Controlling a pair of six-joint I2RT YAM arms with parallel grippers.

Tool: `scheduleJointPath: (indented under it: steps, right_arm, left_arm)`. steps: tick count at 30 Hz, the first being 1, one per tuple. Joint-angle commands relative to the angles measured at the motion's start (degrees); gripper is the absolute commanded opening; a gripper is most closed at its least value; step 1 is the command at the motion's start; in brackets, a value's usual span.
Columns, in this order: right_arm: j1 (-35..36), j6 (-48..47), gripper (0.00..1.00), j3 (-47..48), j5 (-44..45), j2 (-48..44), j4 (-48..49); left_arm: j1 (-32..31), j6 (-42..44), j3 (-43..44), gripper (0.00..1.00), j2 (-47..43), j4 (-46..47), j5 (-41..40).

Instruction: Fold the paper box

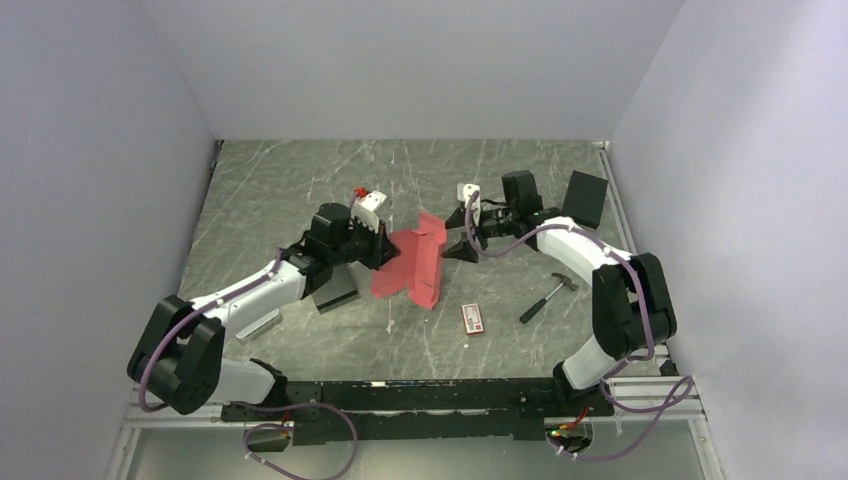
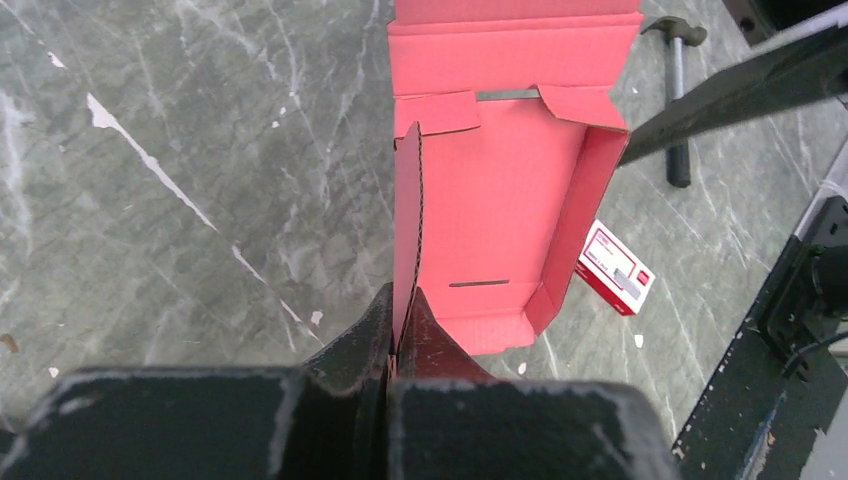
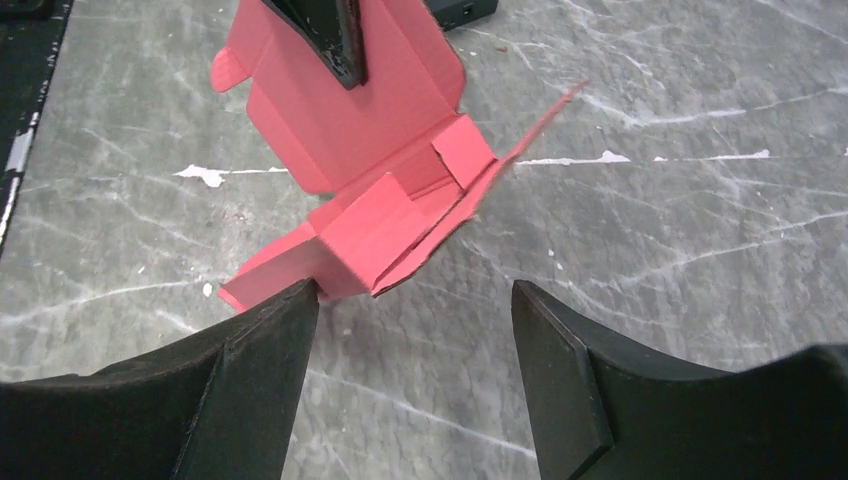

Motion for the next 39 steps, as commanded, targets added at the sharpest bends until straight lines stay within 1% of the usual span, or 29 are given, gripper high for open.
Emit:
scheduleJointPath:
  steps: [1, 3, 5, 6, 10, 12, 13, 14, 16, 17, 18, 19, 20, 23, 26, 28, 30, 31, 35, 37, 39]
  right_arm:
    - [-4.3, -9.7, 0.75, 6.3, -8.5, 1.1, -14.2]
    - [-5.9, -12.5, 0.76, 9.3, -11.7, 2.3, -21.6]
    - [-6.5, -15.3, 0.76, 13.1, -13.1, 3.5, -29.2]
    - [-6.8, -15.2, 0.77, 14.7, -13.8, 4.2, -31.7]
    - [-8.7, -11.7, 0.76, 20.5, -17.6, 6.9, -37.8]
    - [-9.9, -9.0, 0.73, 21.8, -20.1, 7.6, -38.3]
    - [-10.3, -7.0, 0.68, 22.1, -20.9, 7.7, -37.6]
    - [-10.5, -3.1, 0.60, 22.0, -21.1, 7.9, -35.2]
    - [-10.7, 8.6, 0.49, 20.6, -19.9, 7.6, -27.0]
    - [-10.6, 17.5, 0.43, 18.9, -18.8, 7.0, -21.2]
    - [-10.6, 25.2, 0.40, 16.7, -17.6, 6.3, -14.3]
    - [-10.7, 30.9, 0.39, 14.5, -16.9, 5.5, -8.1]
    - [-10.8, 34.4, 0.38, 13.1, -16.6, 4.8, -4.3]
    - [-10.8, 41.3, 0.34, 12.2, -16.4, 4.6, 0.0]
    - [-11.0, 46.0, 0.33, 12.5, -15.7, 5.0, 1.2]
    - [-11.4, 49.4, 0.33, 11.8, -15.3, 4.8, 5.0]
    - [-11.8, 54.9, 0.35, 10.1, -16.1, 4.7, 10.7]
    - [-11.9, 56.2, 0.35, 9.9, -15.4, 4.7, 11.3]
    - [-11.0, 52.2, 0.33, 12.3, -7.7, 6.7, 2.5]
    - [-9.9, 49.6, 0.32, 13.5, -6.8, 8.8, -1.1]
    - [-8.4, 45.4, 0.32, 15.5, -7.8, 10.6, -6.1]
  left_arm:
    - [-0.3, 1.8, 1.1, 0.00, -2.5, -1.2, 5.8]
    - [-0.2, 3.9, 1.5, 0.00, -2.8, -2.3, 5.8]
    - [-0.3, 5.5, 1.9, 0.00, -2.9, -3.0, 5.6]
    - [-0.2, 6.3, 2.3, 0.00, -2.9, -3.4, 5.7]
    - [-0.3, 9.0, 3.7, 0.00, -2.7, -5.5, 5.7]
    - [-0.3, 10.1, 4.6, 0.00, -2.4, -6.9, 5.6]
    - [-0.2, 10.5, 4.9, 0.00, -2.3, -7.2, 5.6]
    - [-0.3, 10.8, 5.2, 0.00, -2.2, -7.3, 5.5]
    - [-0.3, 11.4, 5.7, 0.00, -1.7, -8.0, 5.4]
    - [-0.2, 11.6, 5.9, 0.00, -1.5, -8.8, 5.3]
    - [-0.2, 11.8, 6.3, 0.00, -1.3, -9.1, 5.3]
    - [-0.3, 11.9, 6.6, 0.00, -1.1, -9.4, 5.1]
    - [-0.3, 11.9, 6.8, 0.00, -0.9, -9.6, 5.0]
    - [-0.3, 12.1, 7.2, 0.00, -0.7, -9.9, 4.9]
    - [-0.3, 12.1, 7.4, 0.00, -0.5, -10.0, 4.8]
    - [-0.3, 12.1, 7.4, 0.00, -0.5, -9.9, 4.8]
    - [-0.2, 12.0, 7.4, 0.00, -0.6, -9.9, 4.7]
    - [-0.3, 12.0, 7.4, 0.00, -0.6, -9.8, 4.7]
    - [-0.4, 11.6, 7.3, 0.00, -0.5, -9.2, 5.2]
    - [-0.4, 11.4, 7.6, 0.00, -0.3, -9.2, 5.2]
    - [-0.4, 11.4, 7.8, 0.00, -0.2, -9.3, 4.9]
